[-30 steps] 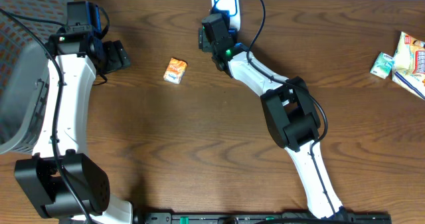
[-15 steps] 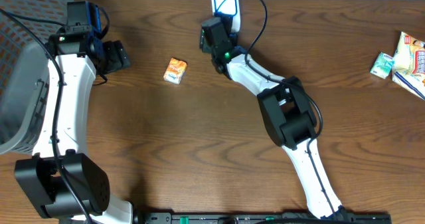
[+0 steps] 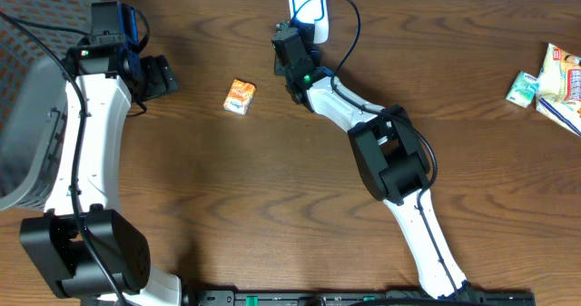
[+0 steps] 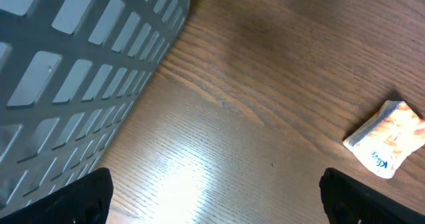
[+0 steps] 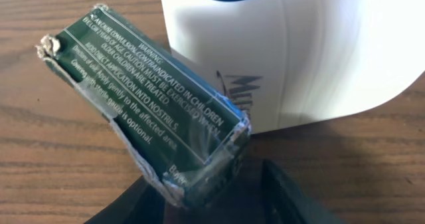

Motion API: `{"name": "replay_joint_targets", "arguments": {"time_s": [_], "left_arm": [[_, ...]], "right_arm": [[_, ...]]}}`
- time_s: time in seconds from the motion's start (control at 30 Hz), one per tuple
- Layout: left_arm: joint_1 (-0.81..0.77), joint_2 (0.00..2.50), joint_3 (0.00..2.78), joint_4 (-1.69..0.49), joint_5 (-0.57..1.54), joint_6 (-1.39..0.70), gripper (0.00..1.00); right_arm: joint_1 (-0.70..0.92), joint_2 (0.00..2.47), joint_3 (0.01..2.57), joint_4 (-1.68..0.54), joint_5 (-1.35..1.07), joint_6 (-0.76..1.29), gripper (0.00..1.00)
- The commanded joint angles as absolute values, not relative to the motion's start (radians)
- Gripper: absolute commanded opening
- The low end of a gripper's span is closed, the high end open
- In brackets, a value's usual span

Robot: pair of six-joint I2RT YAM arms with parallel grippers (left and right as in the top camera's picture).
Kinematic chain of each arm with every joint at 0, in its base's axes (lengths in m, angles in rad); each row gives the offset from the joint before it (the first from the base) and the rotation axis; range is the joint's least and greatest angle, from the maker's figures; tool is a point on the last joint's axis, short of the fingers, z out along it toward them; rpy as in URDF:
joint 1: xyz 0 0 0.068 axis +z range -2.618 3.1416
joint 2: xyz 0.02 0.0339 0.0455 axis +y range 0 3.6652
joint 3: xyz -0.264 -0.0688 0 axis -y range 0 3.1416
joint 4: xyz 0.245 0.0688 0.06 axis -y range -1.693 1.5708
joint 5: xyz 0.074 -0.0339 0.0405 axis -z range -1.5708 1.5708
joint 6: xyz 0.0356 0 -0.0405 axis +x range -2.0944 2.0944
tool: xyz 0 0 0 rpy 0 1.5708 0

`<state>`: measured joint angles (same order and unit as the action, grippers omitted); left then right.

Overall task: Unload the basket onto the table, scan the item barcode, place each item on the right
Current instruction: 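Turn the Zam-Buk tin in the right gripper in front of the scanner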

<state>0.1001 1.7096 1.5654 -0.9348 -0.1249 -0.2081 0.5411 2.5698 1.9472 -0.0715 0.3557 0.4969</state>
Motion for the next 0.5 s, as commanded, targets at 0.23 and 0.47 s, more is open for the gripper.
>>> {"name": "replay_joint_targets", "arguments": {"time_s": [0.23,0.47], "left_arm": [[0.102,1.719,1.56,-0.937,-0.123,-0.199,0.97],[0.102,1.719,1.56,-0.937,-0.123,-0.199,0.98]], "right_arm": [[0.56,2.435,1.949,-0.2,0.368,0.462,0.33],[0.564,2.405,1.949,-0.212,0.377,0.443,0.17]]}}
